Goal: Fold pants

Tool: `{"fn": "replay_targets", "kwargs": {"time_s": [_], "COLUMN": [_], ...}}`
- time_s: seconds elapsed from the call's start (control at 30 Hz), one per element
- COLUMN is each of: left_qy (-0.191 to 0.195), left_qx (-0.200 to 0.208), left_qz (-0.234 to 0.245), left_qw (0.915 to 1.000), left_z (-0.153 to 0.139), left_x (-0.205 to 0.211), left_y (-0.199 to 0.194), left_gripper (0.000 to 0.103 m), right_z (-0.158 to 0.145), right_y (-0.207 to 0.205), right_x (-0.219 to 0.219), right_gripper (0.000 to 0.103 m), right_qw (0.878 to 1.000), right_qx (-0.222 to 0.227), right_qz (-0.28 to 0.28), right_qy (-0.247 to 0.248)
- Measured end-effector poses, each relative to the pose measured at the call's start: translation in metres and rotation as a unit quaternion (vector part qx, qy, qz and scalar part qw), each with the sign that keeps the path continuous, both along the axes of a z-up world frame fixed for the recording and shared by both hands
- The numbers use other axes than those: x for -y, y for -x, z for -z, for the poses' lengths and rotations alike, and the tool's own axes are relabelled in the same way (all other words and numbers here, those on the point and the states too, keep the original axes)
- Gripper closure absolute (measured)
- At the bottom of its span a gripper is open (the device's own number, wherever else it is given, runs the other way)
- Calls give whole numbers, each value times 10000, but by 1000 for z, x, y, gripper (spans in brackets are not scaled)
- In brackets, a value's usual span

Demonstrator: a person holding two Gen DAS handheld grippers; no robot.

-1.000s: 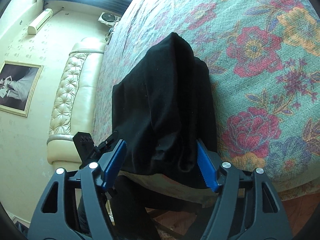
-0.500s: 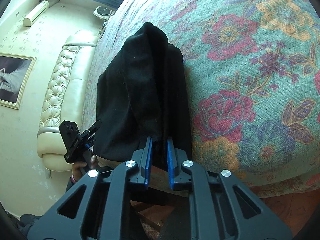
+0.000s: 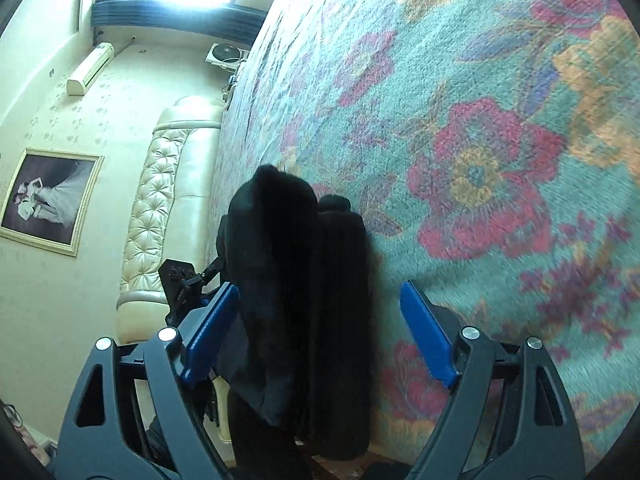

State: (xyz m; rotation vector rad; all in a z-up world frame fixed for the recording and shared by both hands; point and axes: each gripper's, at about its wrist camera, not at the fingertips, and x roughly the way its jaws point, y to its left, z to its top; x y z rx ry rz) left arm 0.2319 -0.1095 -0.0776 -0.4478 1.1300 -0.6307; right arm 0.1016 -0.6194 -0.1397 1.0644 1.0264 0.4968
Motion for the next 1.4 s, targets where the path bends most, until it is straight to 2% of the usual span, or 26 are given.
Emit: {"fn": "replay_targets", "kwargs": {"time_s": [0.17, 0.23, 0.33, 0.37, 0.4, 0.47, 0.53, 0.57, 0.6, 0.67, 0.73, 0.77, 0.83, 0.9, 0.97, 1.1, 1.17, 1.27, 1.37, 1.4], "left_qy": [169, 407, 346, 310, 270, 169, -157, -363, -490, -491, -420, -398, -232, 56, 296, 486, 426, 383, 237, 203], "left_qx": [-140, -218, -237, -183, -126, -47, 29, 110, 182, 197, 218, 295, 321, 159, 113, 126, 112, 157, 179, 189], "left_qz": [117, 134, 153, 183, 230, 275, 340, 437, 527, 600, 587, 598, 552, 430, 225, 123, 183, 409, 653, 707], "left_qw": [9997, 9988, 9990, 9992, 9993, 9995, 9993, 9983, 9972, 9968, 9972, 9970, 9977, 9989, 9992, 9987, 9989, 9983, 9974, 9971], "left_z": [1, 2, 4, 4, 3, 3, 4, 4, 4, 7, 8, 6, 4, 4, 1, 0, 2, 0, -1, -1], "left_x": [9, 12, 19, 21, 20, 24, 30, 35, 38, 38, 36, 35, 29, 13, -4, -30, -35, -35, -22, -17], "left_y": [-17, -21, -25, -26, -27, -28, -28, -27, -26, -25, -24, -22, -16, -11, 0, 32, 47, 71, 86, 89], "left_gripper": [16, 16, 16, 16, 16, 16, 29, 44, 53, 58, 58, 55, 46, 31, 28, 28, 28, 28, 27, 24], "right_z": [5, 6, 4, 4, 5, 10, 15, 16, 17, 18, 20, 21, 24, 22, 15, 8, 6, 3, 5, 7], "right_y": [-30, -41, -51, -54, -56, -57, -57, -57, -56, -56, -54, -49, -40, -30, -18, 11, 26, 45, 61, 65], "right_x": [4, 4, 0, -1, -1, -3, 0, 0, -1, -4, -5, -3, 5, 9, 6, -4, -8, -15, -19, -20], "right_gripper": [18, 18, 21, 30, 46, 59, 71, 75, 76, 77, 75, 71, 59, 37, 28, 24, 24, 23, 20, 20], "right_qw": [9983, 9985, 9992, 9996, 9999, 9999, 9998, 9997, 9997, 9997, 9997, 9996, 9987, 9974, 9978, 9989, 9988, 9984, 9974, 9970], "right_qx": [154, 108, 111, 71, 4, -165, -221, -244, -230, -214, -193, -169, -115, -12, 93, 134, 164, 166, 113, 92], "right_qz": [26, 22, -72, -88, -90, -53, 0, 24, 38, 78, 141, 175, 230, 216, 116, -186, -286, -416, -454, -445], "right_qy": [-563, -532, -369, -246, -121, 2, -31, -20, 28, 66, -51, -149, -431, -686, -642, -407, -369, -339, -546, -623]}}
